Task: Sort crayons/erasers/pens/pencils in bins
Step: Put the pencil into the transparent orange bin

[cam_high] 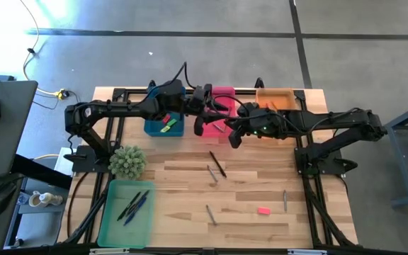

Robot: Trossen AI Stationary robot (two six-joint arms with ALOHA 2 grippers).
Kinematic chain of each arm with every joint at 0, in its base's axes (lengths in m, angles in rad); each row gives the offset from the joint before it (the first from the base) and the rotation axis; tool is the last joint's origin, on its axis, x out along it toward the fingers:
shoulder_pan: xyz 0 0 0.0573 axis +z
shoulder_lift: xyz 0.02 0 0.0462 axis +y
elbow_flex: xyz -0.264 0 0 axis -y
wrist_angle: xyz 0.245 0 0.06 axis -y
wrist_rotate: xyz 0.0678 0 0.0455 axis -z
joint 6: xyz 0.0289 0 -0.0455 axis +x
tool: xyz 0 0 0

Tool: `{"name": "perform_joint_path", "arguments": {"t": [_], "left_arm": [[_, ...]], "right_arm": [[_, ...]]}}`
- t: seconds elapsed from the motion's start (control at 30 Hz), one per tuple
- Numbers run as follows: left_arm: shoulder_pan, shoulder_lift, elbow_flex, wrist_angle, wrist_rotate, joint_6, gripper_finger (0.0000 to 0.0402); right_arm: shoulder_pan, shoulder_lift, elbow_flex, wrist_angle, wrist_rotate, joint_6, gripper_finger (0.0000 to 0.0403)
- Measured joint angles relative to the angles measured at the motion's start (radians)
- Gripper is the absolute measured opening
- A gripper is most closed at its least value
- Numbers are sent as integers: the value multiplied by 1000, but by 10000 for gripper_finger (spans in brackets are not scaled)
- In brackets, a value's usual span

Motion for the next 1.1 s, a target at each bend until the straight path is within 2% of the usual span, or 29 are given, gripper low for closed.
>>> {"name": "perform_joint_path", "arguments": {"t": [0.17, 0.43, 0.67, 0.83, 1.1], "left_arm": [[38, 1, 0, -73, -40, 36, 149], [106, 1, 0, -204, -41, 127, 148], [153, 1, 0, -242, -44, 142, 149], [172, 1, 0, -247, -46, 157, 146], [169, 1, 0, -295, -259, 266, 145]], "right_arm": [[-12, 0, 0, -116, 30, 71, 6], [-93, 0, 0, -339, 78, 174, 6], [-220, 0, 0, -493, 92, 202, 7], [-341, 0, 0, -555, 125, 147, 7], [-576, 17, 0, -556, 151, 7, 7]]}}
